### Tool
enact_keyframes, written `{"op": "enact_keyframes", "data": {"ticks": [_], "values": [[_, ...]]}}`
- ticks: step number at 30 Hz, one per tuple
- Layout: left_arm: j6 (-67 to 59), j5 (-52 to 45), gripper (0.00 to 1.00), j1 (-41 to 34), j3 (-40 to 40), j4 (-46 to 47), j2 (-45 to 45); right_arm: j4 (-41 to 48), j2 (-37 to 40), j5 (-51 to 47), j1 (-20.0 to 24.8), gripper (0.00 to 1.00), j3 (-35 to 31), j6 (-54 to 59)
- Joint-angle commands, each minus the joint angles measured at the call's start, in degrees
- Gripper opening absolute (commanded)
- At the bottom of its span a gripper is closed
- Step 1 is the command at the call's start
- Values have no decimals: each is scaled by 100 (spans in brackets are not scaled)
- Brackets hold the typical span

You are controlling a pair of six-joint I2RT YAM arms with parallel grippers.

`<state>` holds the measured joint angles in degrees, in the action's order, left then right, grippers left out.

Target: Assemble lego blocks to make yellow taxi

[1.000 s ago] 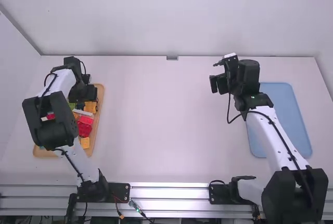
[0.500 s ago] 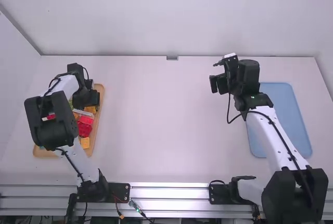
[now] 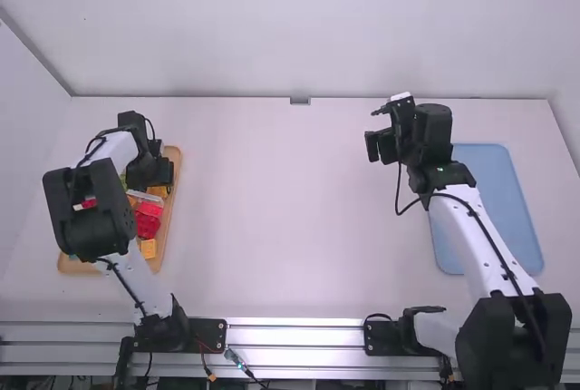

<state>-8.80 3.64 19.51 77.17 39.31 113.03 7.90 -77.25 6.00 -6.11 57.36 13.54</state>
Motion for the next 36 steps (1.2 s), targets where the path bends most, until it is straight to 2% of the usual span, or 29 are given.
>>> {"op": "enact_keyframes", "data": {"ticks": [1, 27, 36], "values": [[31, 48, 72, 2, -70, 26, 42, -2, -33, 20, -26, 99, 179, -2], [17, -275, 68, 345, -811, -994, 42, -4, -33, 24, -26, 99, 179, -22], [-636, -374, 69, 354, -841, -1178, 42, 9, -35, 39, -33, 99, 179, -24]]}}
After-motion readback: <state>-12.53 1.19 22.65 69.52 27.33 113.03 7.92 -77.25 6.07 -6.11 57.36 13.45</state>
